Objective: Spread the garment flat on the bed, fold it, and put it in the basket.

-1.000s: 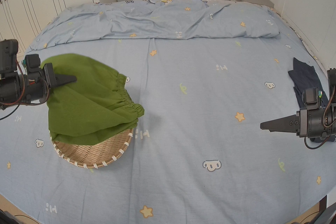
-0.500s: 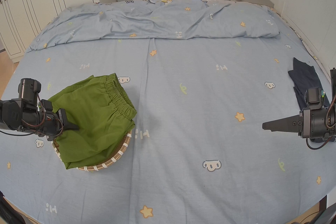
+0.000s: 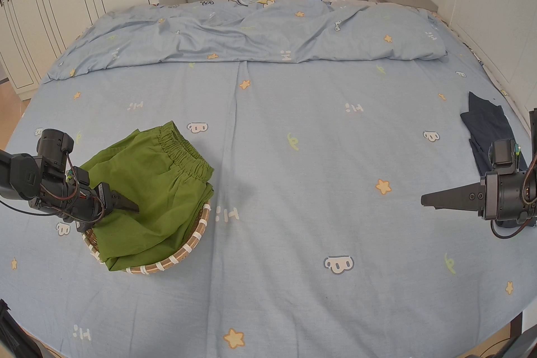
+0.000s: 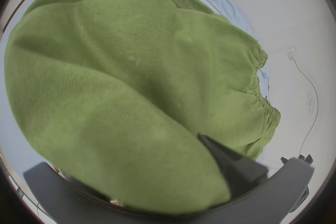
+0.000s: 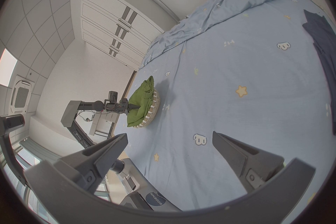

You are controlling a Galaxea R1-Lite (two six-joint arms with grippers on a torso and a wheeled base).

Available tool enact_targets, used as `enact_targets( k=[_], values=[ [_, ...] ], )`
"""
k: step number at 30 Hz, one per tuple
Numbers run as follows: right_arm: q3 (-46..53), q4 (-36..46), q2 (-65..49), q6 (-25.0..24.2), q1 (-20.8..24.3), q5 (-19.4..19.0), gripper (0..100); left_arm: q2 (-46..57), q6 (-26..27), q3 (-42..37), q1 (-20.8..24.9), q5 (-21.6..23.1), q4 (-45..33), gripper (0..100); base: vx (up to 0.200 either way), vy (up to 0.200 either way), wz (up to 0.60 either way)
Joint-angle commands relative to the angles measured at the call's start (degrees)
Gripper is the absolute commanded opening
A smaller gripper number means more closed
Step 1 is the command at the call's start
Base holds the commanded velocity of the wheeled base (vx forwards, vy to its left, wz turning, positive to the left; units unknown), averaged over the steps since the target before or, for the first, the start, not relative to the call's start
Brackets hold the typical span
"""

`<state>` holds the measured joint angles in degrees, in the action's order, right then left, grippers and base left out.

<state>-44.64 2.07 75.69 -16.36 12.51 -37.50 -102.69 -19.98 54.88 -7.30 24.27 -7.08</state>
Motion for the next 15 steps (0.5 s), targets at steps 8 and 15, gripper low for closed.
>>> enact_targets(
  k=[8, 15],
  values=[
    [1.58, -0.31, -3.27, -0.08, -0.03, 0.5, 100, 10.23, -0.23, 1.9, 0.18, -0.01, -6.36, 100, 0.0, 0.0, 0.0],
    [5.27, -0.58, -9.33, 0.19, -2.22, 0.58, 100, 27.72, -0.5, -0.39, 3.43, -1.6, -10.06, 100, 0.0, 0.0, 0.0]
  ],
)
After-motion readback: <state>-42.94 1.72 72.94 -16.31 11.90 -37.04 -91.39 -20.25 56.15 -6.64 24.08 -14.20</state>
